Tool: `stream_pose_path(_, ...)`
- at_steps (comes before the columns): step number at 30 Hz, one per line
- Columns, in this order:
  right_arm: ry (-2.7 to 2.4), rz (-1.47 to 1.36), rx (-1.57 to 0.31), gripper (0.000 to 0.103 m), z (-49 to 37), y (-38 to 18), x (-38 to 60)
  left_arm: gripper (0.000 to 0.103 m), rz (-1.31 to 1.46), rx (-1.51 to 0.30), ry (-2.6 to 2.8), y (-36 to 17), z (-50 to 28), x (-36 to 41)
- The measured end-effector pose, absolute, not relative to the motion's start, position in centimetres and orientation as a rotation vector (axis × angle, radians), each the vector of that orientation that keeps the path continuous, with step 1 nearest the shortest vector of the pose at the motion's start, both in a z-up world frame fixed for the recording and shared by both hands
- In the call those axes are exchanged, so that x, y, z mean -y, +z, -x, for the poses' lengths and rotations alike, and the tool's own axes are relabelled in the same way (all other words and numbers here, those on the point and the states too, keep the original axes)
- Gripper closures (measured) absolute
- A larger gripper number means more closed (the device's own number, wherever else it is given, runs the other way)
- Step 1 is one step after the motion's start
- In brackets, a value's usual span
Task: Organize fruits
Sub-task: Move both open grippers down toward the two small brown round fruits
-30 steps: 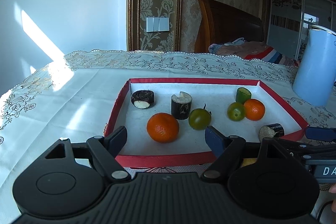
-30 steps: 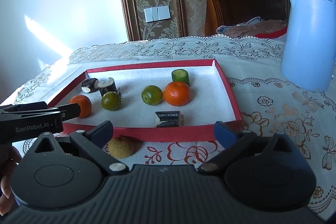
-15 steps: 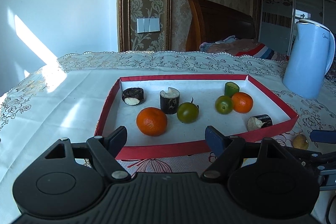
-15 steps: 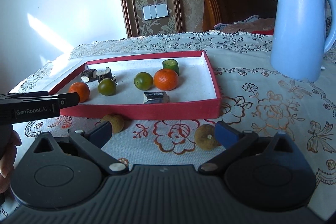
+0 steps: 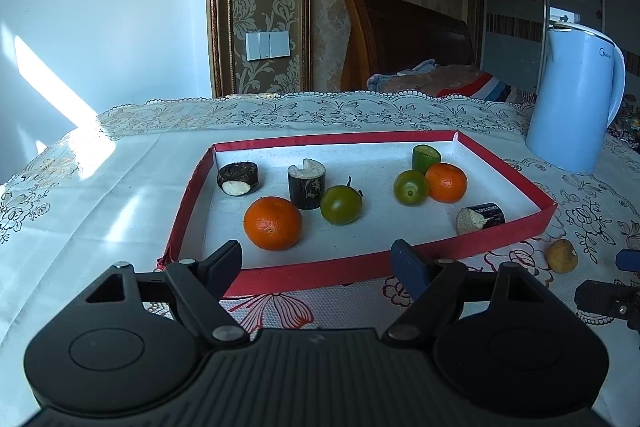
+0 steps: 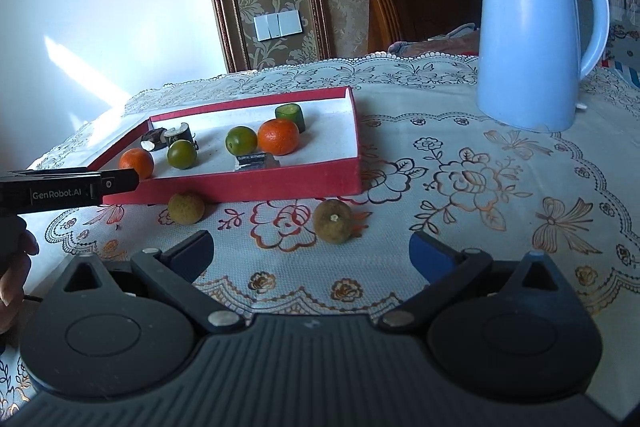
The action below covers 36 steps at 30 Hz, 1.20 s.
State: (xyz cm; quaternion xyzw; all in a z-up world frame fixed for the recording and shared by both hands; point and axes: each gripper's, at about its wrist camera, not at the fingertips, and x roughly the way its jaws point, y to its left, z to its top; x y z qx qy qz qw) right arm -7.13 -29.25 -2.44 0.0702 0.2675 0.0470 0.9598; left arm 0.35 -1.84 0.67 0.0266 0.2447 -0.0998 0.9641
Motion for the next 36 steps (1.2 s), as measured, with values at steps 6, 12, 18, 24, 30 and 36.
stream_pose_path(6, 0.042, -0.132, -0.570, 0.000, 6.8, -2.6, 29.8, 0.022, -0.059, -0.500, -0.202, 0.6, -0.4, 1.9)
stream_pose_path(12, -0.002, -0.047, -0.556, 0.000, 6.3, -2.4, 29.4, 0.022, -0.062, -0.500, -0.202, 0.6, -0.3, 1.9)
stream_pose_path(18, -0.029, -0.166, -0.616, 0.000, 5.1, -3.1, 31.5, 0.022, -0.032, -0.531, -0.312, 0.8, 0.1, 2.7)
stream_pose_path(24, -0.031, -0.200, -0.621, 0.000, 5.1, -3.5, 31.9, 0.022, -0.045, -0.586, -0.295, 0.2, -0.3, 5.4)
stream_pose_path(30, -0.028, -0.190, -0.629, 0.000, 5.1, -3.5, 31.7, 0.021, -0.047, -0.632, -0.297, -0.2, -1.2, 6.9)
stream_pose_path(36, -0.031, -0.182, -0.630, 0.000, 5.1, -3.5, 31.6, 0.021, -0.100, -0.681, -0.259, -1.3, -2.1, 8.2)
